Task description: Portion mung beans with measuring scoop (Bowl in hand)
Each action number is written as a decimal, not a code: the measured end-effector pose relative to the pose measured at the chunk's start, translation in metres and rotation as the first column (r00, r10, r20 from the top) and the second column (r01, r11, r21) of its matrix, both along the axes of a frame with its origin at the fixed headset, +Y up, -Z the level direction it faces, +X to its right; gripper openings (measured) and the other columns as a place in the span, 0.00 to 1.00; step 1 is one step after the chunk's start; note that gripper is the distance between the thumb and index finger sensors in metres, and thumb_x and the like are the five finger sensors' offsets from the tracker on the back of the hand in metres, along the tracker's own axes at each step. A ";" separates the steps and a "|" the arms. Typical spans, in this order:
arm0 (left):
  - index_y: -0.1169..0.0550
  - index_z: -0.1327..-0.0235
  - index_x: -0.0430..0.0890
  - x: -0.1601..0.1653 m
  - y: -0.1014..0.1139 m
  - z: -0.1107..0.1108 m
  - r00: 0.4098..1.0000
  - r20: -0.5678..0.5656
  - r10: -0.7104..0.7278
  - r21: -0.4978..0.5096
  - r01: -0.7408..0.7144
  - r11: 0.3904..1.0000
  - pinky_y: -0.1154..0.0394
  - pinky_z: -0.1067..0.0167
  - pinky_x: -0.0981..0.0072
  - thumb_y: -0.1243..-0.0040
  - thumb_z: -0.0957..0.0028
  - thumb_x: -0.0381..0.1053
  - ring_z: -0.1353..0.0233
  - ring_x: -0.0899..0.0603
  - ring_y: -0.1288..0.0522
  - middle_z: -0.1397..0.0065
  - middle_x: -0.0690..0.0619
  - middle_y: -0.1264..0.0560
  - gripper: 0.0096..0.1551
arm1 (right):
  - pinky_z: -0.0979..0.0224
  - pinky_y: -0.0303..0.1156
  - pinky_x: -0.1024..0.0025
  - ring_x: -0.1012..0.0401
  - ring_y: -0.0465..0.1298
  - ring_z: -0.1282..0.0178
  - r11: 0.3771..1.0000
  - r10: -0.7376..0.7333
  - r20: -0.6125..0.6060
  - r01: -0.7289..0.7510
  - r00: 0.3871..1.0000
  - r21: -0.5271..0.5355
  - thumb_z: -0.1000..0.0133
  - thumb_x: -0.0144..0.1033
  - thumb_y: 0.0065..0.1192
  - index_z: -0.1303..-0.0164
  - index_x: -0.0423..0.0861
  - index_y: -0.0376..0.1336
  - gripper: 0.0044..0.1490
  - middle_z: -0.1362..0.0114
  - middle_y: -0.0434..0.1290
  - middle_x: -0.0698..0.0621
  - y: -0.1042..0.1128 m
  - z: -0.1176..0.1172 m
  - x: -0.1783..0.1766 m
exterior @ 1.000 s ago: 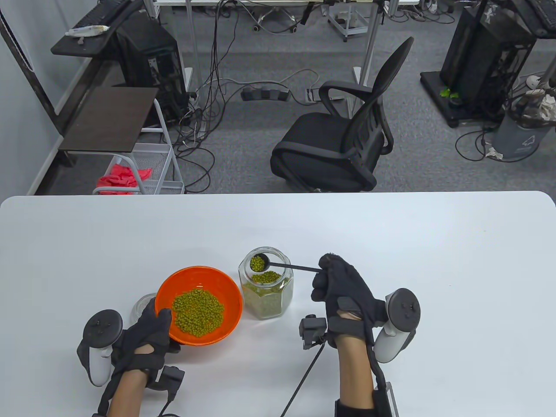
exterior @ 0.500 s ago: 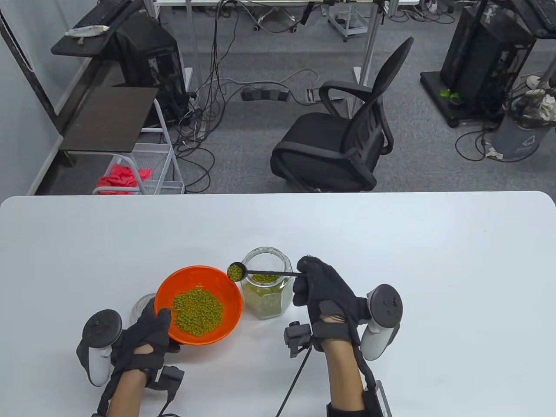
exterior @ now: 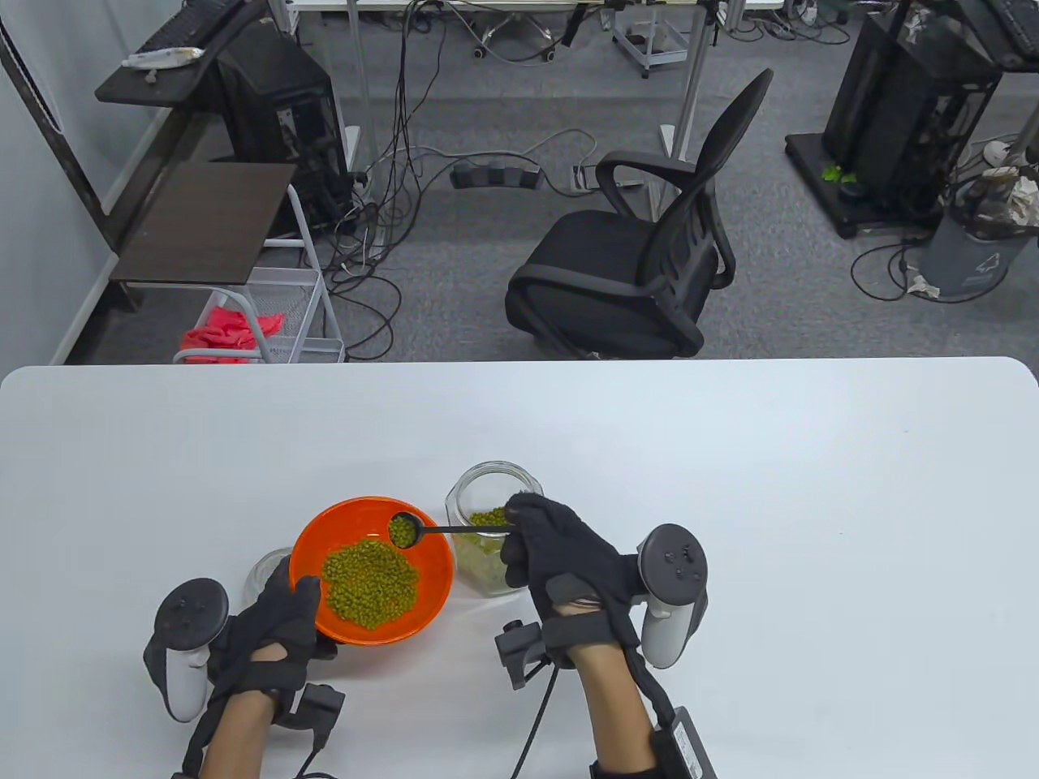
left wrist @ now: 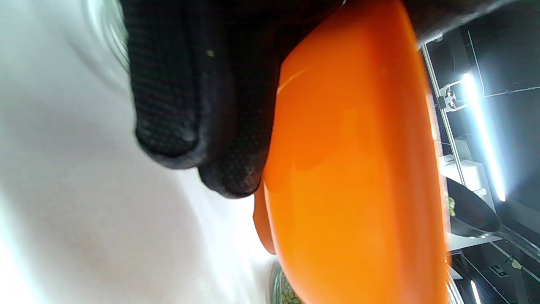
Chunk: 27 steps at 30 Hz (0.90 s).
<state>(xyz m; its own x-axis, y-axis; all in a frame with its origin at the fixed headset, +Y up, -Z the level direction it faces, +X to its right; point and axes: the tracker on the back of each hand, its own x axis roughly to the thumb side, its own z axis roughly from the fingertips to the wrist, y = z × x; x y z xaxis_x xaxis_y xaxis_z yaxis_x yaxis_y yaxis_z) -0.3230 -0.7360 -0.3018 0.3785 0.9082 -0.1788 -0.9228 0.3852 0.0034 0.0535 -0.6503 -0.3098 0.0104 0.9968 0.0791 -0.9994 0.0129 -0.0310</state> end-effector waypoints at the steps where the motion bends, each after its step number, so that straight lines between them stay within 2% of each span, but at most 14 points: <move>1: 0.43 0.22 0.36 0.000 0.000 0.000 1.000 0.000 0.000 0.000 0.000 1.000 0.09 0.60 0.66 0.54 0.40 0.57 0.55 0.42 0.07 0.29 0.39 0.32 0.40 | 0.48 0.73 0.41 0.52 0.82 0.68 1.000 0.014 -0.003 -0.014 1.000 0.003 0.45 0.34 0.61 0.42 0.34 0.70 0.26 0.56 0.80 0.36 0.000 0.000 -0.002; 18: 0.43 0.22 0.36 0.000 0.000 0.000 1.000 -0.002 0.002 0.000 -0.002 1.000 0.09 0.61 0.66 0.54 0.40 0.57 0.55 0.42 0.07 0.29 0.39 0.32 0.40 | 0.46 0.72 0.38 0.49 0.82 0.64 0.957 0.274 -0.046 -0.267 0.961 0.111 0.48 0.30 0.62 0.41 0.34 0.70 0.26 0.52 0.79 0.33 0.008 0.006 -0.034; 27: 0.43 0.23 0.36 0.000 -0.001 0.000 1.000 -0.002 0.002 -0.002 -0.002 1.000 0.09 0.61 0.66 0.54 0.40 0.57 0.55 0.42 0.07 0.29 0.39 0.32 0.40 | 0.44 0.70 0.36 0.47 0.82 0.62 0.930 0.328 -0.096 -0.304 0.940 0.205 0.47 0.30 0.64 0.40 0.37 0.72 0.26 0.50 0.79 0.33 0.011 0.009 -0.047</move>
<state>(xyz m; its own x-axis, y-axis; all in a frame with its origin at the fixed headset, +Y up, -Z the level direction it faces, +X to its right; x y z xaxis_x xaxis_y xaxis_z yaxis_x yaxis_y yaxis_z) -0.3232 -0.7365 -0.3018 0.3765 0.9084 -0.1818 -0.9235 0.3837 0.0048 0.0065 -0.6393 -0.3005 -0.2809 0.9180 0.2801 -0.9480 -0.3109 0.0681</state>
